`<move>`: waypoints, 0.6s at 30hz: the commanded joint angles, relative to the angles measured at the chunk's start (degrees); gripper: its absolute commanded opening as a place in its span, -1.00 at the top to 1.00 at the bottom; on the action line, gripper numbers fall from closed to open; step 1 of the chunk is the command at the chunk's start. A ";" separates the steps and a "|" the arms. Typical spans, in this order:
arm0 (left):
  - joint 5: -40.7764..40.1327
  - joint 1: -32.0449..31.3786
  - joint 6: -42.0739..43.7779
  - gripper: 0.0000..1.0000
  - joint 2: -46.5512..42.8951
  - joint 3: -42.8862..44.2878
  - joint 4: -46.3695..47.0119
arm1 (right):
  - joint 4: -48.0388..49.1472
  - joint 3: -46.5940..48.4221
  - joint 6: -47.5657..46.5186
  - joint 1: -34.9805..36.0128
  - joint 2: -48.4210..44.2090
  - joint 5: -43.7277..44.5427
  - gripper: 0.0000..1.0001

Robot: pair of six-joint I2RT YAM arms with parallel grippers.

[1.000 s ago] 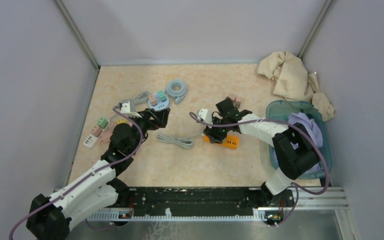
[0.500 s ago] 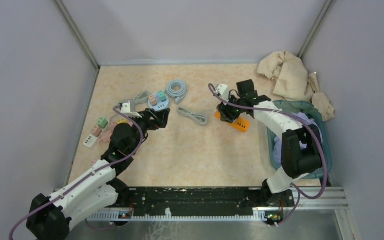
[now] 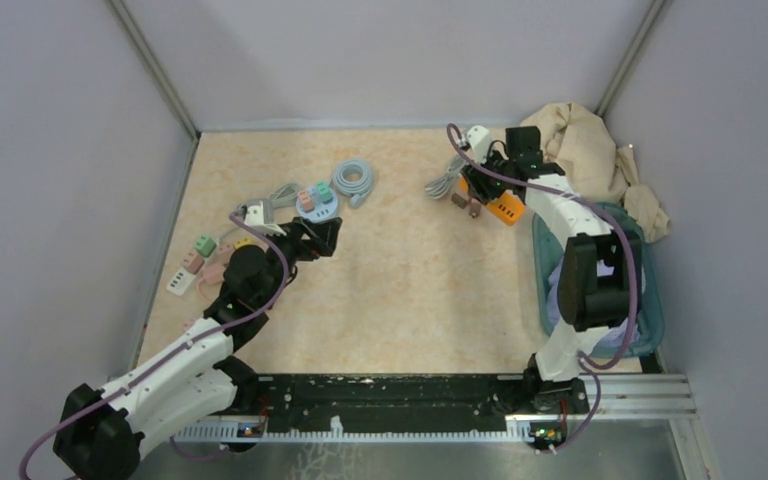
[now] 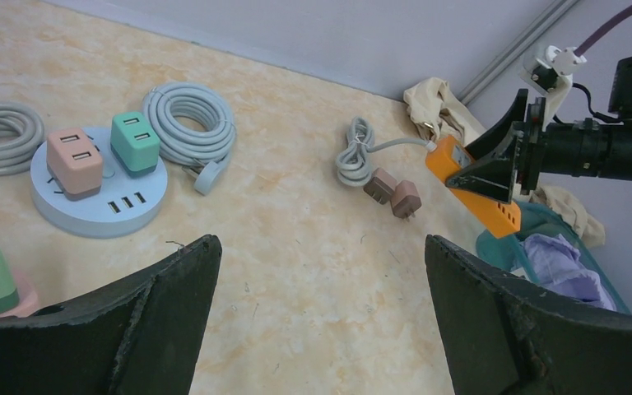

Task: Pull the plug off the socket
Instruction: Place the socket at the center of the board.

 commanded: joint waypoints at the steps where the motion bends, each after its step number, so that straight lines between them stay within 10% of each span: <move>1: 0.52 0.24 0.51 -0.96 -0.17 -0.05 1.25 | 6.86 5.72 1.48 -1.74 3.21 2.86 1.00; 18: 0.33 0.26 1.26 -0.97 2.00 0.77 2.45 | 11.76 5.68 17.19 -8.13 14.87 11.67 1.00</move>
